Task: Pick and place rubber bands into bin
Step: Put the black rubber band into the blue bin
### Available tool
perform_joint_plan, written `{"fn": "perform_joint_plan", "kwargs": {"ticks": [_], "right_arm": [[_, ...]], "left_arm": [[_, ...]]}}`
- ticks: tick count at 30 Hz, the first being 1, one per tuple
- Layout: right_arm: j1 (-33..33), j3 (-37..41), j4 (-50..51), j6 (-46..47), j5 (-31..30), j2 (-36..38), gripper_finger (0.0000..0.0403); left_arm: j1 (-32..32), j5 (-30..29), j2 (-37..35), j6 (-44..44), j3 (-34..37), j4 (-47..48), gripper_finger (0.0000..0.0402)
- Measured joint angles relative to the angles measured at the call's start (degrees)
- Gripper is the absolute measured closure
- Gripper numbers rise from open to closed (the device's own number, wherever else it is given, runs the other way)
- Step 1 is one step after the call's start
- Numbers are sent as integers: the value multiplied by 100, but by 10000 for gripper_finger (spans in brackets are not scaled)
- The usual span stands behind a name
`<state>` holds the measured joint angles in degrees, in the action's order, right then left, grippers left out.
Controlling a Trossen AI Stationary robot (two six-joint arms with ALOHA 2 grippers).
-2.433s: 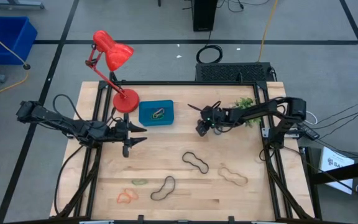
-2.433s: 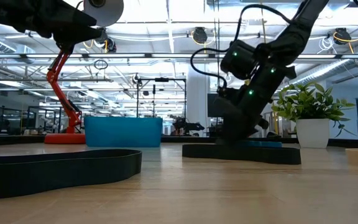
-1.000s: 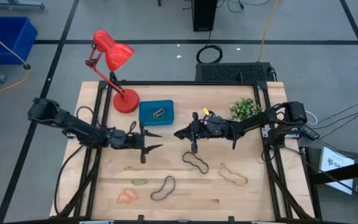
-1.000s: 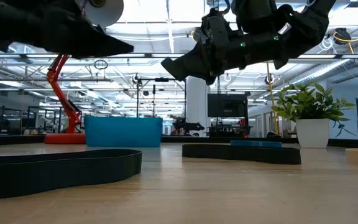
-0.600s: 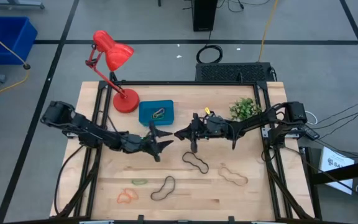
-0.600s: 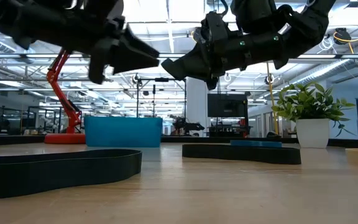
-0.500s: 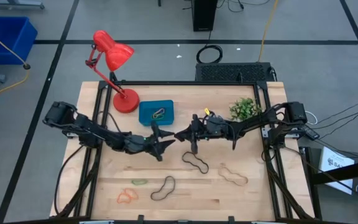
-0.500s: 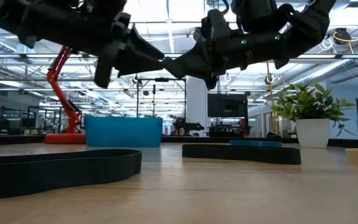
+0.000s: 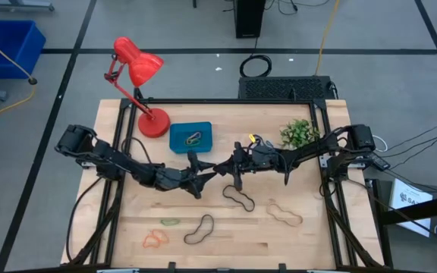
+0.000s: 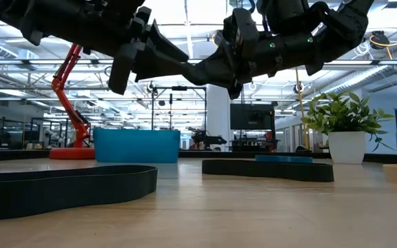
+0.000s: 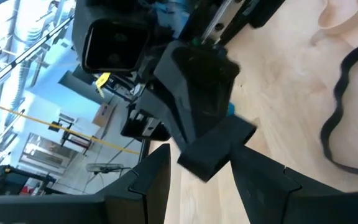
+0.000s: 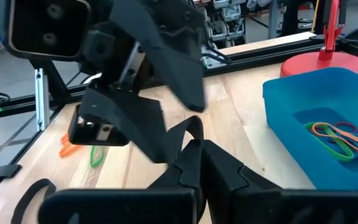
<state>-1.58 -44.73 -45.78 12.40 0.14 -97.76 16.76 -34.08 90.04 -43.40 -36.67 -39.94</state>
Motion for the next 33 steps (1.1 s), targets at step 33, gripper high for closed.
{"fn": "perform_joint_plan", "kwargs": {"ticks": [33], "right_arm": [[4, 0, 60, -2, -9, 2, 403]], "left_arm": [[-33, -498, -7, 51, 2, 109, 227]]}}
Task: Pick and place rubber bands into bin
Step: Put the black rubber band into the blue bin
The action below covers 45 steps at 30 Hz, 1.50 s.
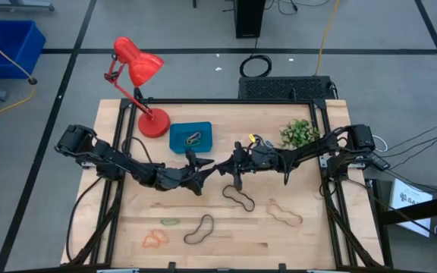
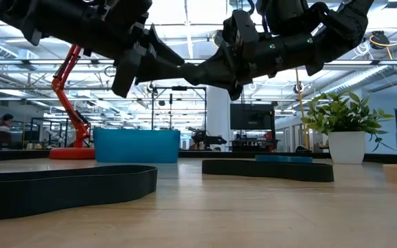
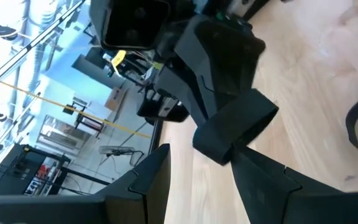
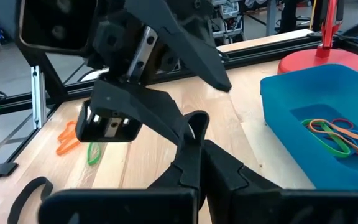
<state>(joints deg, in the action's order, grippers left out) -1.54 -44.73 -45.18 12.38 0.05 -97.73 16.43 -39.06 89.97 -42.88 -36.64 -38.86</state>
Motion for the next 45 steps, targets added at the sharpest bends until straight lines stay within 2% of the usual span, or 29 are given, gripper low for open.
{"fn": "perform_joint_plan", "kwargs": {"ticks": [11, 16, 20, 27, 30, 40, 45], "right_arm": [[-4, 0, -42, 30, 3, 0, 403], [-7, 0, -40, 42, 4, 0, 403], [-7, 0, -31, 42, 4, 0, 403], [-13, 0, 22, 42, 29, 4, 403], [-11, 0, 8, 42, 22, 9, 403], [-9, 0, -13, 44, 4, 11, 403], [-7, 0, 52, 43, 2, 7, 401]], "left_arm": [[-2, -7, 0, -36, 2, 105, 227], [0, -361, 0, -54, 2, 190, 227], [0, -396, 0, -49, 2, 159, 227], [-4, 67, 0, 267, 11, 63, 231], [-4, 40, 0, 250, 11, 62, 256], [0, 125, 2, 288, 11, 6, 387], [0, 145, -2, 281, 0, -70, 391]]}}
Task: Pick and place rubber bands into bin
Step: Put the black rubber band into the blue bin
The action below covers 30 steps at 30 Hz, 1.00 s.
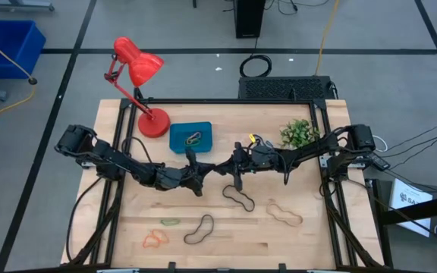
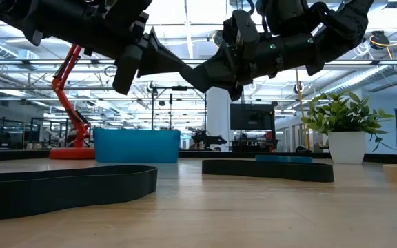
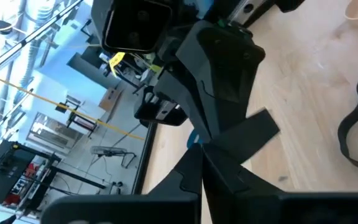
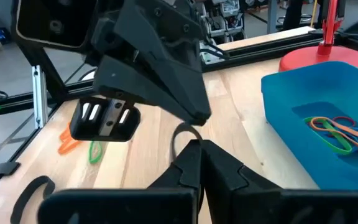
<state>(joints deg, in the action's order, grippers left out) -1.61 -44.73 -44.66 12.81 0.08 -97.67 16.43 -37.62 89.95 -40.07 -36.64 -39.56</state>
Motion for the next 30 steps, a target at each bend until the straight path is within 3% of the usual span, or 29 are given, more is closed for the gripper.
{"fn": "perform_joint_plan", "kwargs": {"ticks": [9, 20, 24, 30], "right_arm": [[0, 0, -3, -41, 2, 0, 375], [0, 0, -9, -19, 2, -2, 372], [0, 0, -13, -22, 2, -4, 371], [0, 0, -85, -45, 2, -4, 373]], "left_arm": [[0, -99, 0, 17, 0, 17, 386], [63, -438, 0, 114, 0, 28, 394], [66, -405, 0, 633, 0, 36, 376], [59, -180, 2, 2248, 1, 139, 371]]}}
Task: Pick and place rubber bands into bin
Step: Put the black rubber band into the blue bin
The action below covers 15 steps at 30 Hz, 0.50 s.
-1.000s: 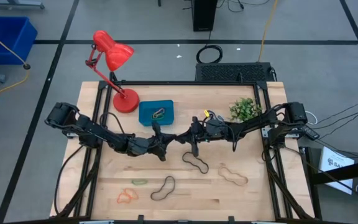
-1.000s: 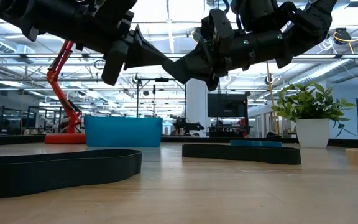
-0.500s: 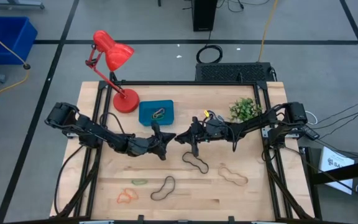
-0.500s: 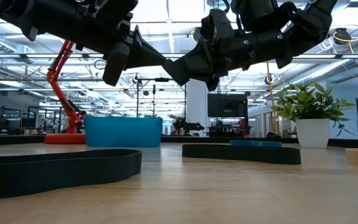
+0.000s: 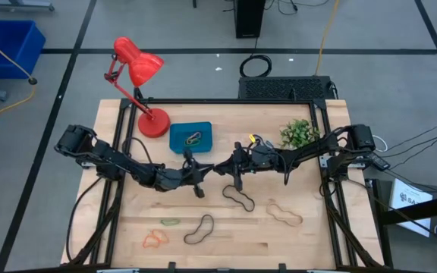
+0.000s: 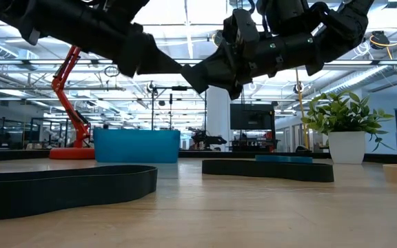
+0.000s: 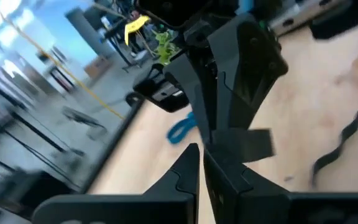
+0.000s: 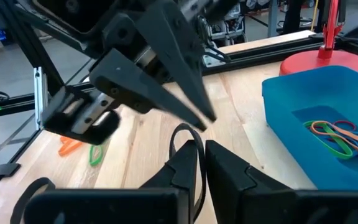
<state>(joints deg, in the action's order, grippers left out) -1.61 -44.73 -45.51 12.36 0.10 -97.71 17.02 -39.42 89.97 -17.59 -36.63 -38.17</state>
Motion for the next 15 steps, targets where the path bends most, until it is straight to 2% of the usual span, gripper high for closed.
{"fn": "perform_joint_plan", "kwargs": {"ticks": [6, 11, 15], "right_arm": [[4, 13, -68, -149, 23, -11, 381], [2, 24, -136, -237, 30, -15, 391], [4, 24, -140, -306, 13, -15, 399]], "left_arm": [[-4, 496, 0, 1332, 1, 161, 381], [-6, 668, -9, 2274, 1, 343, 394], [-2, 750, -9, 2547, 1, 433, 397]]}}
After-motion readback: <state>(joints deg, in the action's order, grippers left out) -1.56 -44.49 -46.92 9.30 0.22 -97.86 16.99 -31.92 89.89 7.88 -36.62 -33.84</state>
